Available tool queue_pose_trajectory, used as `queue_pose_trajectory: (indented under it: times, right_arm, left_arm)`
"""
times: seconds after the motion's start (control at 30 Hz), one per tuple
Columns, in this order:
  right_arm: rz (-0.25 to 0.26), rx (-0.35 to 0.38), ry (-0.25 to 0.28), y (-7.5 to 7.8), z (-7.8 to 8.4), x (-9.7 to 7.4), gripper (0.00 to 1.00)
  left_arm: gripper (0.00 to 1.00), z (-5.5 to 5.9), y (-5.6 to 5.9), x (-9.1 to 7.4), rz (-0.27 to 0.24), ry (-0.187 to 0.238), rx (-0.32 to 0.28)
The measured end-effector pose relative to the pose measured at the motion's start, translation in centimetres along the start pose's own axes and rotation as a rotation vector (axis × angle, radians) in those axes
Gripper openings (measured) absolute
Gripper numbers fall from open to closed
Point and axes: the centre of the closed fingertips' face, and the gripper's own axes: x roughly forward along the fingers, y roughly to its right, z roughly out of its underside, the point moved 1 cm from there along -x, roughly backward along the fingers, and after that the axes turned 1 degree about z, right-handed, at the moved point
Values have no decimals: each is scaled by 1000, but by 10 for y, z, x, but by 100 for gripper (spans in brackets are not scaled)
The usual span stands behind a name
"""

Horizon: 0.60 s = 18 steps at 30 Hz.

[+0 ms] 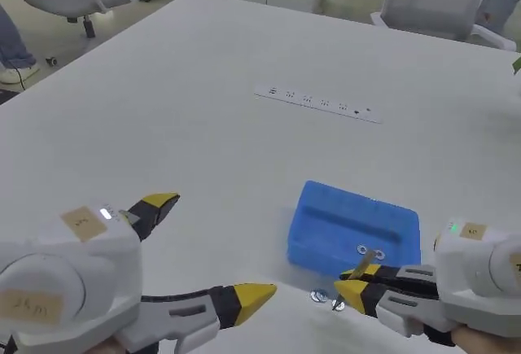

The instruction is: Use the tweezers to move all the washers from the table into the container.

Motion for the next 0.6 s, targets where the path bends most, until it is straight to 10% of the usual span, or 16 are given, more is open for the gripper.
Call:
queue_pose_trajectory:
  times: [0.6]
  right_arm:
    - [-8,-12,-3,0,4,0,4]
  left_arm:
    - [93,0,-1,0,-1,1,0]
